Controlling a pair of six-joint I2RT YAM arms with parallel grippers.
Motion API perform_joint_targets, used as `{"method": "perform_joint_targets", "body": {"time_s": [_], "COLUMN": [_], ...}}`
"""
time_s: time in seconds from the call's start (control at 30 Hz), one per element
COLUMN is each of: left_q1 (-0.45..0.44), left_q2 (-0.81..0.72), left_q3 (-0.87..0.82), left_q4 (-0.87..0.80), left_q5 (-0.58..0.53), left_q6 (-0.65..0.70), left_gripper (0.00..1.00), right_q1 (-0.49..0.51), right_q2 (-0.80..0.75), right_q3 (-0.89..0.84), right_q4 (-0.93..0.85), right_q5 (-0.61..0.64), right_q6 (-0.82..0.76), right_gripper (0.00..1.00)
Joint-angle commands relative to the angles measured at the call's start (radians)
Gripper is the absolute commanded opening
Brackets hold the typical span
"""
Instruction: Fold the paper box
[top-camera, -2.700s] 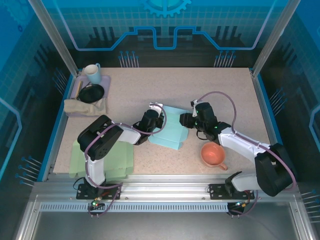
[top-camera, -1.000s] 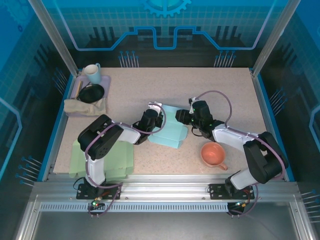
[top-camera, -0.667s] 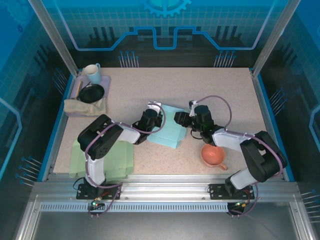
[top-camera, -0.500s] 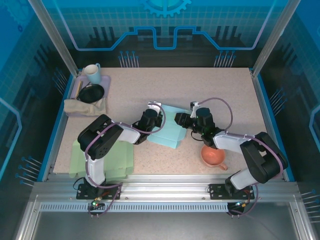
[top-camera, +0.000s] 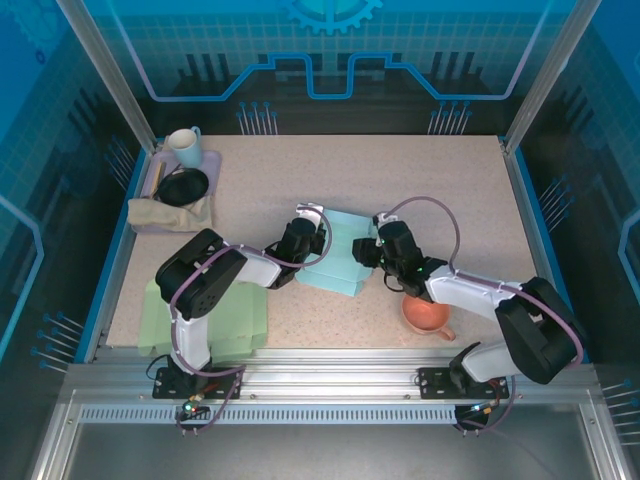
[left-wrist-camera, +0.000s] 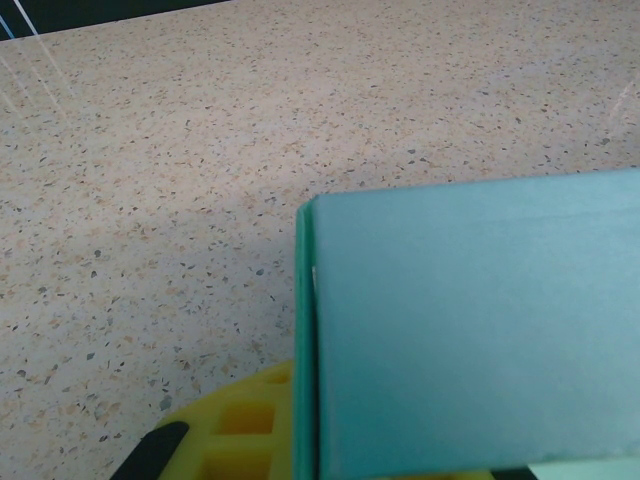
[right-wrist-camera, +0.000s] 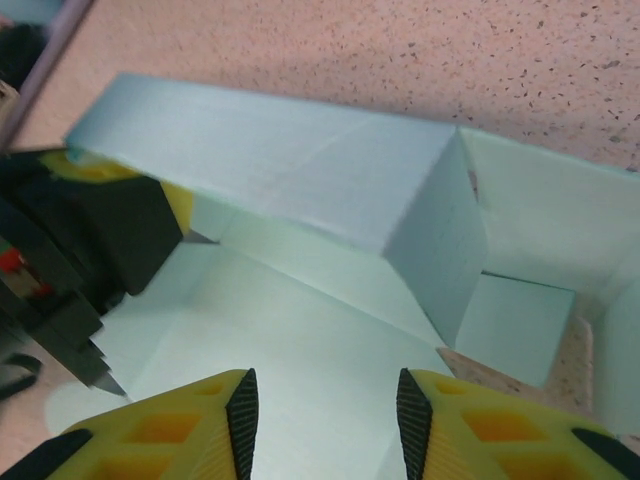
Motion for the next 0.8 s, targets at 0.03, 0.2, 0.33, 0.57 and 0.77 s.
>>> {"method": "perform_joint_targets", "body": {"time_s": [0.03,0.2,0.33,0.57,0.77], "left_q1": [-0.010,-0.010,-0.010,-0.010,-0.010], "left_q2": [0.047,0.048,0.047,0.047,0.047], "left_q3": [0.000,0.004,0.004,0.003,0.001], "left_q4": [-0.122,-0.129,-0.132,-0.128,-0.126], "left_q5": [0.016,0.019,0.025,0.028,0.027], "left_q6": [0.005,0.010,0.011,0.014,0.014], "left_gripper": [0.00,0.00,0.00,0.00,0.00], "right_q1": [0.039,0.010,-0.054,-0.176,-0.199], "right_q2": [0.059,0.113,0.123,0.155,0.217], "right_q3": [-0.012,-0.013,-0.027,-0.035,-0.003], "right_q4": [0.009,0.089,0.123,0.142,0.165], "right_q5": [0.104,0.114,0.078,-0.037,-0.090], "right_q6": [-0.104,-0.089,-0.057,0.003,0.015], "right_gripper": [0.41,0.41,0.41,0.42,0.44]}}
